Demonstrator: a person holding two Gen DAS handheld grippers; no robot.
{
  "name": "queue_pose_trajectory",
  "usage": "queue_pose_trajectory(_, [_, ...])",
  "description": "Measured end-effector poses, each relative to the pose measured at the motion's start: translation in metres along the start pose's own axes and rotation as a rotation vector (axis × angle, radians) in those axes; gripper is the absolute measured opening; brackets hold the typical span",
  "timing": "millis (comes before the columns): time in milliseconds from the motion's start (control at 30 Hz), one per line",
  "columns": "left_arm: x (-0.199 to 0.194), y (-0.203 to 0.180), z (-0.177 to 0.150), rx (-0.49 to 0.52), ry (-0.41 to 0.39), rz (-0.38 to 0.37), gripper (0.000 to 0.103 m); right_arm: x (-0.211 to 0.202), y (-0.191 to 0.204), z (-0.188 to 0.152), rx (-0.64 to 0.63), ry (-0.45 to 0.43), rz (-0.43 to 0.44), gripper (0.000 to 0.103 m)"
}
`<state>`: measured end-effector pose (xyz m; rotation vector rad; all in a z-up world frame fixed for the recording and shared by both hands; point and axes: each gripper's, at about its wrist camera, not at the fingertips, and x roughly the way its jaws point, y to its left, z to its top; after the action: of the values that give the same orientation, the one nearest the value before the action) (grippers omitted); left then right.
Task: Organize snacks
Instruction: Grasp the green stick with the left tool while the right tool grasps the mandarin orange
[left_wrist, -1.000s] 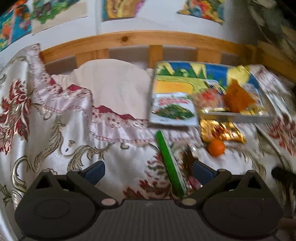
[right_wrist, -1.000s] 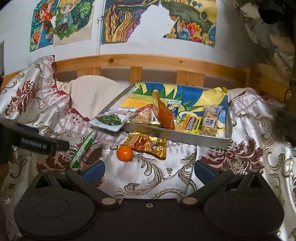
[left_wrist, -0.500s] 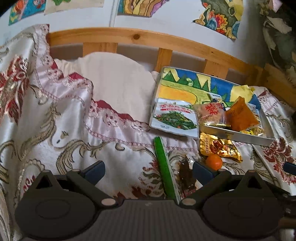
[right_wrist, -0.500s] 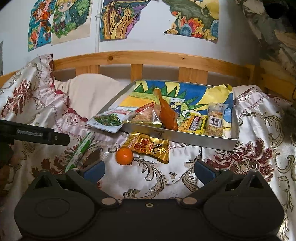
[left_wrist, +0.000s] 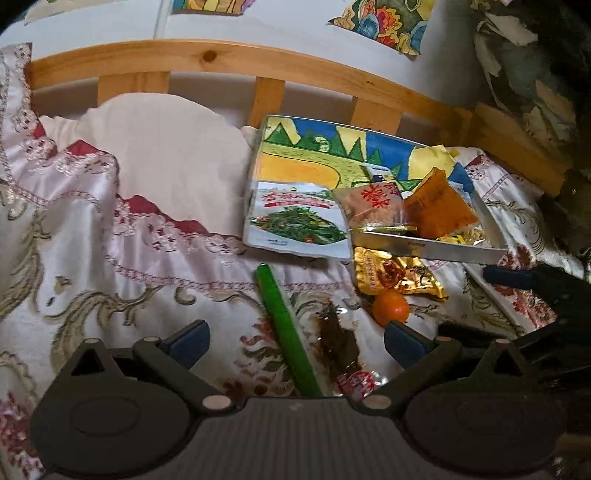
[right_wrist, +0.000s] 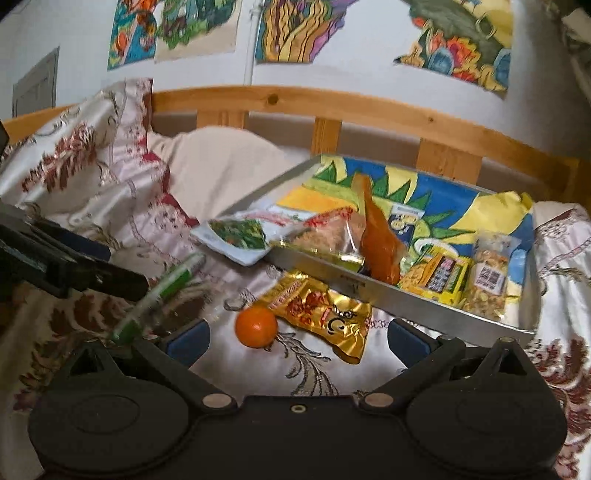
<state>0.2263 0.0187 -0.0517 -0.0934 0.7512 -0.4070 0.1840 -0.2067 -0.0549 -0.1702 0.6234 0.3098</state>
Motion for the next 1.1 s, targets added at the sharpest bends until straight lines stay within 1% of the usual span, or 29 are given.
queue_pose_trajectory(67, [0.004,0.001,0.002,-0.02,-0.007,-0.014,0.102,0.009,-0.001,-0.002,-0.013,-0.001,-0.016,0.098])
queue_pose_trajectory(133, [0.007,0.002,0.004,-0.036,-0.01,-0.017,0.1,0.015,-0.001,-0.004,-0.015,0.002,-0.024,0.092])
queue_pose_trajectory(200, [0.013,0.003,0.006,-0.047,0.008,-0.012,0.095,0.018,-0.002,-0.004,-0.003,0.006,-0.021,0.09])
queue_pose_trajectory(267, [0.017,0.004,0.005,-0.052,0.027,-0.009,0.087,0.02,-0.001,-0.003,0.002,0.002,-0.017,0.088])
queue_pose_trajectory(300, [0.019,0.004,0.005,-0.055,0.037,-0.006,0.085,0.02,-0.001,-0.003,0.003,0.0,-0.016,0.087])
queue_pose_trajectory(367, [0.022,0.005,0.003,-0.07,0.047,-0.006,0.078,0.023,0.001,-0.003,0.008,0.004,-0.008,0.086])
queue_pose_trajectory(400, [0.023,0.006,0.002,-0.076,0.053,-0.008,0.076,0.025,0.003,-0.002,0.01,0.01,-0.002,0.083])
queue_pose_trajectory(433, [0.023,0.006,0.002,-0.08,0.058,-0.009,0.071,0.026,0.005,-0.003,0.009,0.016,0.004,0.079])
queue_pose_trajectory(467, [0.024,0.006,0.001,-0.079,0.061,-0.01,0.065,0.029,0.007,-0.003,0.003,0.026,0.011,0.077])
queue_pose_trajectory(500, [0.024,0.006,0.001,-0.075,0.064,-0.009,0.061,0.031,0.009,-0.004,-0.005,0.035,0.016,0.074])
queue_pose_trajectory(533, [0.024,0.005,0.001,-0.07,0.067,-0.008,0.053,0.034,0.011,-0.005,-0.014,0.045,0.019,0.073])
queue_pose_trajectory(567, [0.025,0.004,0.001,-0.063,0.074,-0.008,0.042,0.037,0.013,-0.006,-0.019,0.051,0.021,0.072])
queue_pose_trajectory(633, [0.03,0.001,-0.001,-0.04,0.099,0.003,0.034,0.04,0.016,-0.006,-0.026,0.06,0.02,0.072])
queue_pose_trajectory(700, [0.032,0.002,-0.004,-0.033,0.101,0.016,0.031,0.042,0.018,-0.006,-0.028,0.063,0.013,0.067])
queue_pose_trajectory(733, [0.033,0.002,-0.004,-0.038,0.106,0.019,0.028,0.043,0.018,-0.005,-0.025,0.065,0.013,0.066])
queue_pose_trajectory(800, [0.035,0.006,-0.003,-0.062,0.117,0.015,0.028,0.045,0.018,-0.005,-0.016,0.064,0.021,0.064])
queue_pose_trajectory(867, [0.036,0.009,-0.003,-0.09,0.121,0.011,0.028,0.046,0.019,-0.004,-0.018,0.064,0.029,0.06])
queue_pose_trajectory(900, [0.037,0.01,-0.003,-0.096,0.121,0.011,0.028,0.047,0.02,-0.004,-0.024,0.065,0.033,0.055])
queue_pose_trajectory(933, [0.038,0.01,-0.003,-0.095,0.122,0.015,0.028,0.048,0.022,-0.004,-0.031,0.067,0.037,0.052])
queue_pose_trajectory(1000, [0.04,0.007,-0.003,-0.084,0.126,0.029,0.028,0.05,0.026,-0.005,-0.048,0.07,0.051,0.041])
queue_pose_trajectory(1067, [0.042,0.002,-0.001,-0.071,0.136,0.049,0.028,0.051,0.028,-0.005,-0.063,0.071,0.061,0.036])
queue_pose_trajectory(1100, [0.043,0.0,0.0,-0.067,0.145,0.064,0.028,0.051,0.029,-0.006,-0.069,0.068,0.059,0.036])
